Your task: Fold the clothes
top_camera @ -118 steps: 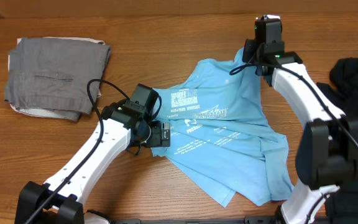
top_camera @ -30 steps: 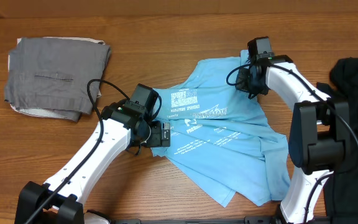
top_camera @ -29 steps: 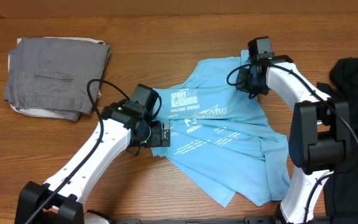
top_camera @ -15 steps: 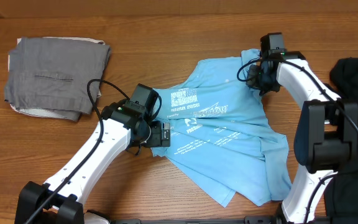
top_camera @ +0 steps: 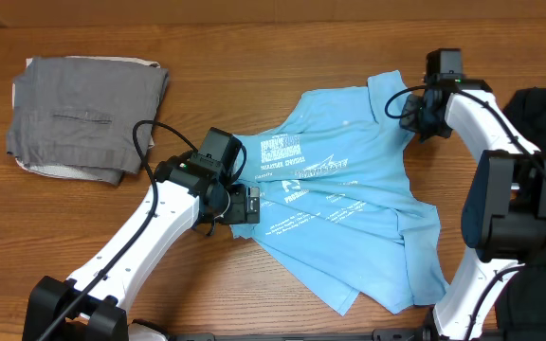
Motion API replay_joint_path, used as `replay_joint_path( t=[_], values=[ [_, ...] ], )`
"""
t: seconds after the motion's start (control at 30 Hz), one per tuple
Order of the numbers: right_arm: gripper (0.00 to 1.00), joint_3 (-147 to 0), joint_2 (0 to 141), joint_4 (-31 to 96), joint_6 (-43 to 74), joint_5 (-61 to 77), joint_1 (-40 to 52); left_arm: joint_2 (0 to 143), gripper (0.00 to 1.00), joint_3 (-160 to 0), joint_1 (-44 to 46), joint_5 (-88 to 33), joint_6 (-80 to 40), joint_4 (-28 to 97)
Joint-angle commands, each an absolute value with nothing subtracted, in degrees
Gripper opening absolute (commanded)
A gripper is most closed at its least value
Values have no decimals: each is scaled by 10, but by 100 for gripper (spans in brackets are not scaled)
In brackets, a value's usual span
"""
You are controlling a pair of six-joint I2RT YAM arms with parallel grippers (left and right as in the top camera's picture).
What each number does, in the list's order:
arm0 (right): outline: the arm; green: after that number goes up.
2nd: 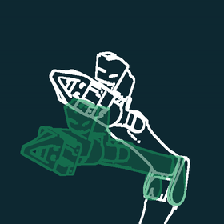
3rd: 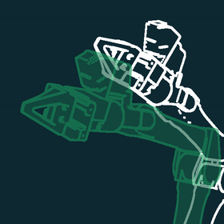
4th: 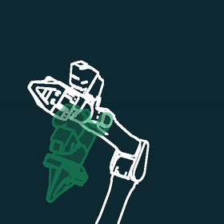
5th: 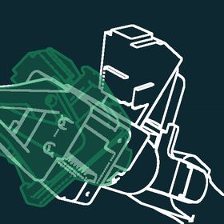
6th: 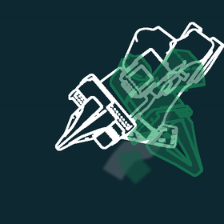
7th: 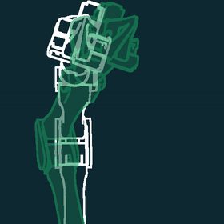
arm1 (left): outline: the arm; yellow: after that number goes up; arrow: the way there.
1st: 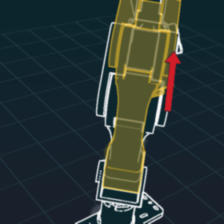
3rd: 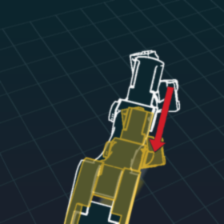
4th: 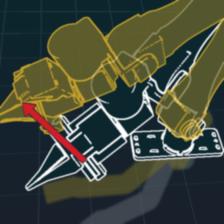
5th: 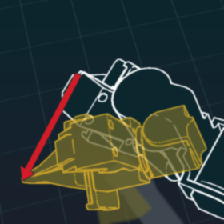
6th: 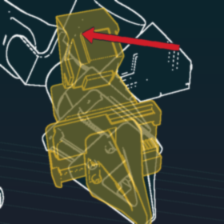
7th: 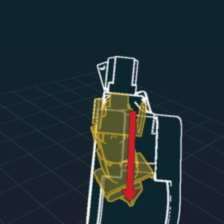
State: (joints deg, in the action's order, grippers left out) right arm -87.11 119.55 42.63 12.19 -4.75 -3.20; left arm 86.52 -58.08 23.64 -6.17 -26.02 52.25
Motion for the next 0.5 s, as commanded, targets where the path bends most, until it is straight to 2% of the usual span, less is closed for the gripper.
replay_joint_path(
  t=[0.0,0.27,0.47],
  values=[
    [18,-880,1196,418,119,-56,-42,869,100,-577,237,-58,-264,522],
    [38,-880,1196,413,119,-145,-49,869,100,-577,237,-58,-264,522],
    [40,-931,1186,462,119,-56,-50,869,100,-577,237,-58,-264,522]
  ],
)
